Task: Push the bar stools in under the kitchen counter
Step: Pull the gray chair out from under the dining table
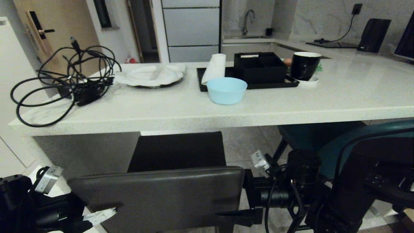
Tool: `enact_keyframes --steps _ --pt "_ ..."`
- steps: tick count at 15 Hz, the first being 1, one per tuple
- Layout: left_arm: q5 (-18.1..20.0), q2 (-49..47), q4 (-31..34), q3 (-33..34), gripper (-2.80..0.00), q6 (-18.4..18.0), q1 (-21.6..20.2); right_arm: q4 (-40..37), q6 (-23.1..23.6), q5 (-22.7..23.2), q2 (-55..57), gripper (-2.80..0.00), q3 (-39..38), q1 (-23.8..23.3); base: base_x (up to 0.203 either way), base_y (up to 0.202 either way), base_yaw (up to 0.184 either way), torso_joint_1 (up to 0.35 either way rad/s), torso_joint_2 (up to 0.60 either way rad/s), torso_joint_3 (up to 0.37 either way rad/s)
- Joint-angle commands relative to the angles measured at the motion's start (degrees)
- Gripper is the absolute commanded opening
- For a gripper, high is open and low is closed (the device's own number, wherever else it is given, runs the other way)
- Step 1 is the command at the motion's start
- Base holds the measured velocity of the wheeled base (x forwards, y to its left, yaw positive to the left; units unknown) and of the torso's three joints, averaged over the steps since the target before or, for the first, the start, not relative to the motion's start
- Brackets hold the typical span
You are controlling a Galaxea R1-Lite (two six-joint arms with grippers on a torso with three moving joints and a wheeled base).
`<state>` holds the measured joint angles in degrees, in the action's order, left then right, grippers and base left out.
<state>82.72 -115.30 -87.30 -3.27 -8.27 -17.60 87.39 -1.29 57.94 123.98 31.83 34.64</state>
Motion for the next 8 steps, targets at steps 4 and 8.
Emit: enact_keyframes --steps 4,8 --pt "0.5 0.2 -0.4 0.3 0.0 -0.1 0.2 0.3 0.1 0.6 0.7 0.0 0.0 0.4 -0.195 0.0 -0.001 -0.003 0.0 0.006" --pt "0.5 0.3 -0.4 0.4 0.0 -0.1 0.2 0.3 0.1 0.6 0.6 0.0 -0.3 0.4 -0.197 0.0 -0.001 0.002 0.0 0.0"
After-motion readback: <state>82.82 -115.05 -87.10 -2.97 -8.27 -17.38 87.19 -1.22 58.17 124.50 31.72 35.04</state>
